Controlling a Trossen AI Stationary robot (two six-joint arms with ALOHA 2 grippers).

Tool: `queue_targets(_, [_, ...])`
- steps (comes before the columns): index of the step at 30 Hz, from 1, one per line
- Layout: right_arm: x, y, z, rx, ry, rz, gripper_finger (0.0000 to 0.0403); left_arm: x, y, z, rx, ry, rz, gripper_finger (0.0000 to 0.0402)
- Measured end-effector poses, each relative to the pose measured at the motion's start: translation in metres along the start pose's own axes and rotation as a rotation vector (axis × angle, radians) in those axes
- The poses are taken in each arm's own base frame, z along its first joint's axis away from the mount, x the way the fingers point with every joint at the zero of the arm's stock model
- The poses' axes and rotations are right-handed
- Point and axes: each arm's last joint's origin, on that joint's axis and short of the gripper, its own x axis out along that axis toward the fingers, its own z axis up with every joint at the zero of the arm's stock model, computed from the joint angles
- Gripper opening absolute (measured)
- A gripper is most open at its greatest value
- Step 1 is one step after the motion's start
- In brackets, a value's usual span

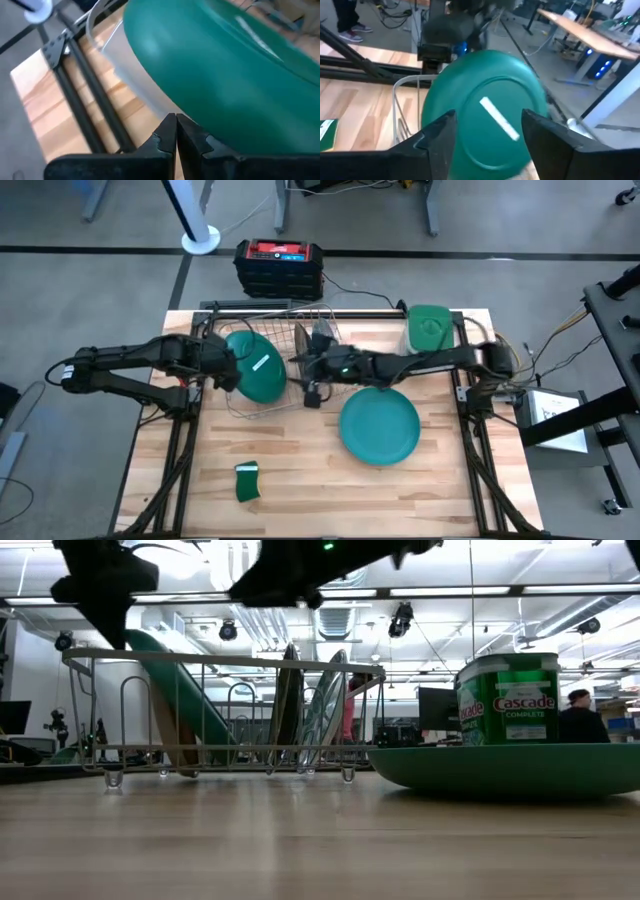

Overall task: Sort dishes
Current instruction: Put the green plate on the dish rack

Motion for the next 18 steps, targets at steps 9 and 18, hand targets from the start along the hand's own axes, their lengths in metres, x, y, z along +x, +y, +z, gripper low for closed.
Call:
queue_targets(9, [0.052,0.013,0.003,0.106,0.094,0.023,0.0256,-0.001,-0.011,0.010,0.072,-0.104,-0.100,0.0000])
queue_targets(18, [0.085,0.040,0.005,0.100,0.179,-0.068,0.0273,-0.002,-0.016,0.015,0.143,-0.151,-0.132,0.0000])
